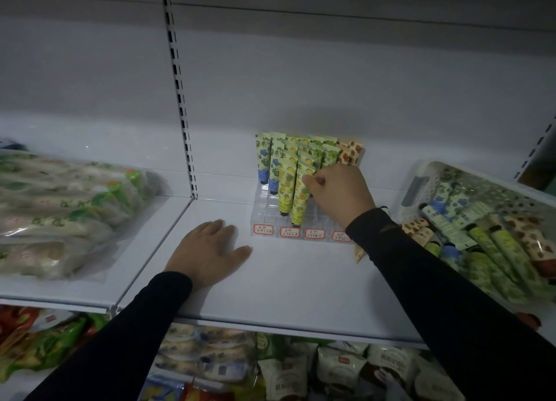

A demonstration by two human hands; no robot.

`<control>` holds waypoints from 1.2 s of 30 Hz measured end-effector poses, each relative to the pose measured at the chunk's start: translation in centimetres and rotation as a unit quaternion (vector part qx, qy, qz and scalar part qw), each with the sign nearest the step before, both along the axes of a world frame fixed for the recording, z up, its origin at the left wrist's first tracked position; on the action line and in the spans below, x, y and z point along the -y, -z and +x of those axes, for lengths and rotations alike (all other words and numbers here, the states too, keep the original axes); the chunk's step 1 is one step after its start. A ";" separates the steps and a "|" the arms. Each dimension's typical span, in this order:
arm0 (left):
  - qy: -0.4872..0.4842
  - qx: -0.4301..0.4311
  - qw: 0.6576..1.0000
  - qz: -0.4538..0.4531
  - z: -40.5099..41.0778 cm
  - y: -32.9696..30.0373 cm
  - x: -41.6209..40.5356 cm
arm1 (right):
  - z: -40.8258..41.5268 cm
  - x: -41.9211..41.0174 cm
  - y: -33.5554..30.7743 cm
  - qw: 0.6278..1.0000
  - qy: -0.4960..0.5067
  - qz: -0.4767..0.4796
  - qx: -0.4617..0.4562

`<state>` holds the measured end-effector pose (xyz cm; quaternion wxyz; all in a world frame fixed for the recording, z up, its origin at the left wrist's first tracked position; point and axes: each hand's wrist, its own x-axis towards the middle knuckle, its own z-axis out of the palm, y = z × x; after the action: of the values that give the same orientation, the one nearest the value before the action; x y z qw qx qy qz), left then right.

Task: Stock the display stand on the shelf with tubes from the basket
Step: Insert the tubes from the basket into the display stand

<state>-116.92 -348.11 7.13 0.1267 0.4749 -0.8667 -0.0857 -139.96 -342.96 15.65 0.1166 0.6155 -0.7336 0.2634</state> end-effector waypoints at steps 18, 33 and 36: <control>-0.002 -0.001 1.000 -0.002 -0.2 -0.2 -0.2 | -0.2 0.5 -0.3 0.999 -0.016 0.023 0.018; -0.010 -0.017 1.000 -0.002 -0.2 -0.1 -0.3 | -0.8 -1.2 -0.1 0.998 -0.016 -0.013 0.057; -0.009 -0.017 1.000 -0.003 -0.2 0.1 -0.2 | -1.0 -1.7 0.4 0.997 -0.016 -0.025 0.071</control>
<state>-117.08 -347.93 7.06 0.1435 0.4803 -0.8606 -0.0897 -141.00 -341.30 15.30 0.0756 0.6042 -0.7230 0.3263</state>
